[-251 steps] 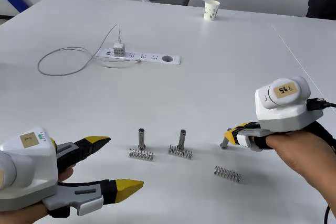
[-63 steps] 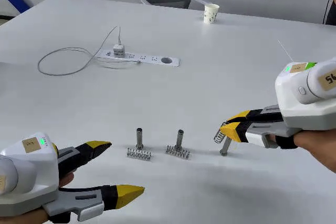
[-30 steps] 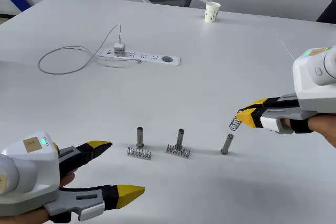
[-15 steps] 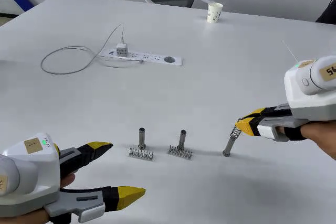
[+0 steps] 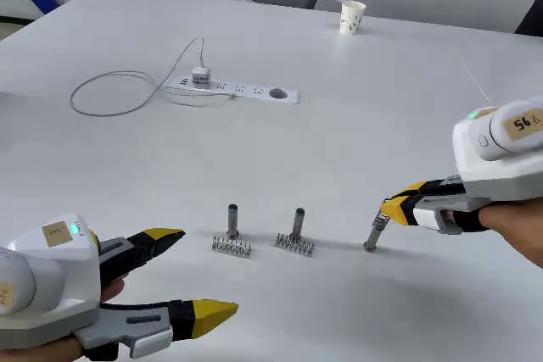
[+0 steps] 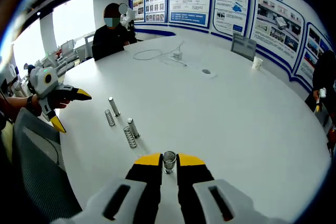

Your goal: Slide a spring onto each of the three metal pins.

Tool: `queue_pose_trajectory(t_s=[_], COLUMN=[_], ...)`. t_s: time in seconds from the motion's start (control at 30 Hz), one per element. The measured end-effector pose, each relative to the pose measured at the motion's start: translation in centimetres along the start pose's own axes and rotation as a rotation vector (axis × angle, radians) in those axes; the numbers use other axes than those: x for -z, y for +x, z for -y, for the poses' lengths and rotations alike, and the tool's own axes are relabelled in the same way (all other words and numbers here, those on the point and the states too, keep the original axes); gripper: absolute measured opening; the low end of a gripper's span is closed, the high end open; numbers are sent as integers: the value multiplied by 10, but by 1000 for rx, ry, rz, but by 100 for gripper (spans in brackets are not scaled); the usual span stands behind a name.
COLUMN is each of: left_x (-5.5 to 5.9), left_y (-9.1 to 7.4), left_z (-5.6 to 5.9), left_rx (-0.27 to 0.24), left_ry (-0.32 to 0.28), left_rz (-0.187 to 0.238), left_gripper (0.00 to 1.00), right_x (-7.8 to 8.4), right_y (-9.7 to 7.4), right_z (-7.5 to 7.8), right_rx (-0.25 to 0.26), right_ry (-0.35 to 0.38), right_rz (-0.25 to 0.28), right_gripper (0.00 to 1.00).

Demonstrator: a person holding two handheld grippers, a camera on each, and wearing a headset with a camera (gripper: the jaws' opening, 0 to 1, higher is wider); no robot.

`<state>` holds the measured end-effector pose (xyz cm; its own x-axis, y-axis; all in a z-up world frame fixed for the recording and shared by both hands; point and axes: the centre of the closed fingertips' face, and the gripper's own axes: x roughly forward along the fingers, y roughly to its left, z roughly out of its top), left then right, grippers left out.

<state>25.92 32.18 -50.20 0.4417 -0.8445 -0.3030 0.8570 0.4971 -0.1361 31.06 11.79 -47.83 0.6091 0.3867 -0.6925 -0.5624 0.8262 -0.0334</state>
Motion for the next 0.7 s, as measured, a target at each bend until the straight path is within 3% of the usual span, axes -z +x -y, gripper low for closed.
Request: queue_pose_trajectory(t_s=[0.7], left_x=[4], left_y=[2], left_z=[-4], left_rx=[12], left_ry=[-5], left_rz=[-16], left_gripper=[75], right_x=[22], right_y=[22], right_z=[1], right_rx=[-3], right_ry=[12], right_rz=[-55], right_gripper=[12])
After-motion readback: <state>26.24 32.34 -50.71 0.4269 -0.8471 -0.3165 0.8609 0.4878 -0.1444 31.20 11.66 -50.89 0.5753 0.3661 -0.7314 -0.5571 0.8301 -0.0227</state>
